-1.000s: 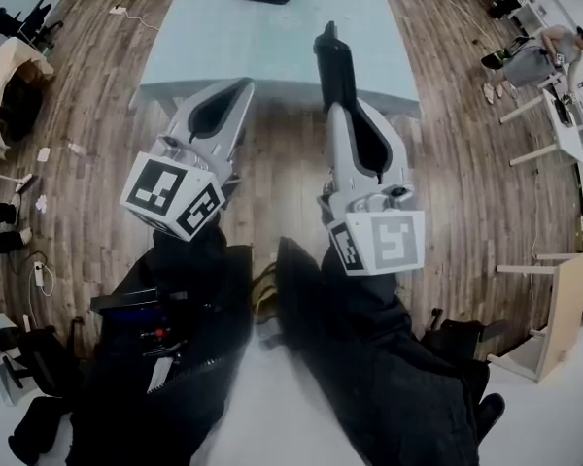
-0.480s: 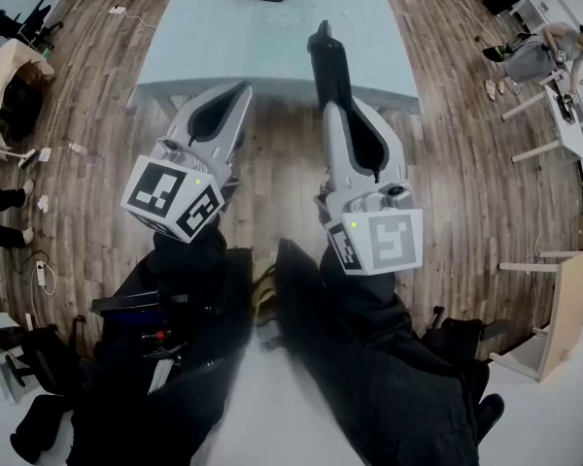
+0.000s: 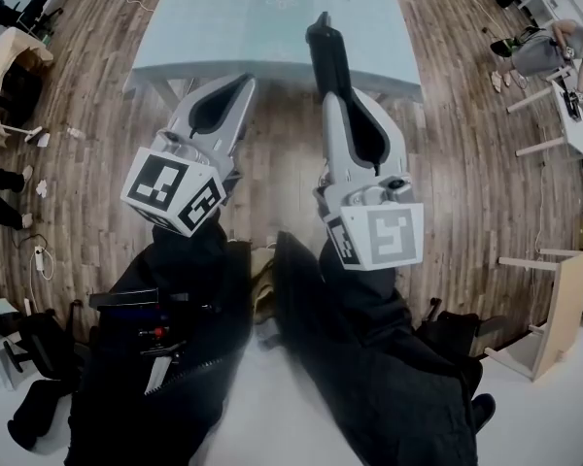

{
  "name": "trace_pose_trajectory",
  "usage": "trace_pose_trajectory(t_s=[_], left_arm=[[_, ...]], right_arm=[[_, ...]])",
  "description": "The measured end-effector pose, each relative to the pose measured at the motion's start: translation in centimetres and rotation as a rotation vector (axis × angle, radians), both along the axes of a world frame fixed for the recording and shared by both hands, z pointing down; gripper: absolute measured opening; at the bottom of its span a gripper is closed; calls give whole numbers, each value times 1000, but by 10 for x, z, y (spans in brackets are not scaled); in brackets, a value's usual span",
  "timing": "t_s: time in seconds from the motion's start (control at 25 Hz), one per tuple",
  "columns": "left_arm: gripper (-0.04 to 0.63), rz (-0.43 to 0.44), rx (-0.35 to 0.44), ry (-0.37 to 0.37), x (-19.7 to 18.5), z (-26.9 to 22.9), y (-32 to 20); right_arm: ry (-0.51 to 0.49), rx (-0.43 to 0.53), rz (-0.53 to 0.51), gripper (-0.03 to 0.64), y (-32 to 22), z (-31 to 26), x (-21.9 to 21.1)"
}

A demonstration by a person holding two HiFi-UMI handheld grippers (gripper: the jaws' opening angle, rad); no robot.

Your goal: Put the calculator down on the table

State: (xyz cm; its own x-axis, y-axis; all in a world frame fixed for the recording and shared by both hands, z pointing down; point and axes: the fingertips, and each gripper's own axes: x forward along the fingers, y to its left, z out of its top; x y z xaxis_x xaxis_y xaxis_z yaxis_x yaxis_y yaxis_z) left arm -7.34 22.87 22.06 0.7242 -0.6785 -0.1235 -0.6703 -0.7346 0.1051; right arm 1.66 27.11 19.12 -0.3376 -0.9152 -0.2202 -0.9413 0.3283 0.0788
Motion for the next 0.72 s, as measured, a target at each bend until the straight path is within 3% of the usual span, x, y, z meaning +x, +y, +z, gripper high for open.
trace_pose_trajectory(t_s=[0.72], left_arm=[[2, -50, -31, -28, 26, 34, -11]], right_arm=[[-33, -63, -15, 44, -7, 35, 40]])
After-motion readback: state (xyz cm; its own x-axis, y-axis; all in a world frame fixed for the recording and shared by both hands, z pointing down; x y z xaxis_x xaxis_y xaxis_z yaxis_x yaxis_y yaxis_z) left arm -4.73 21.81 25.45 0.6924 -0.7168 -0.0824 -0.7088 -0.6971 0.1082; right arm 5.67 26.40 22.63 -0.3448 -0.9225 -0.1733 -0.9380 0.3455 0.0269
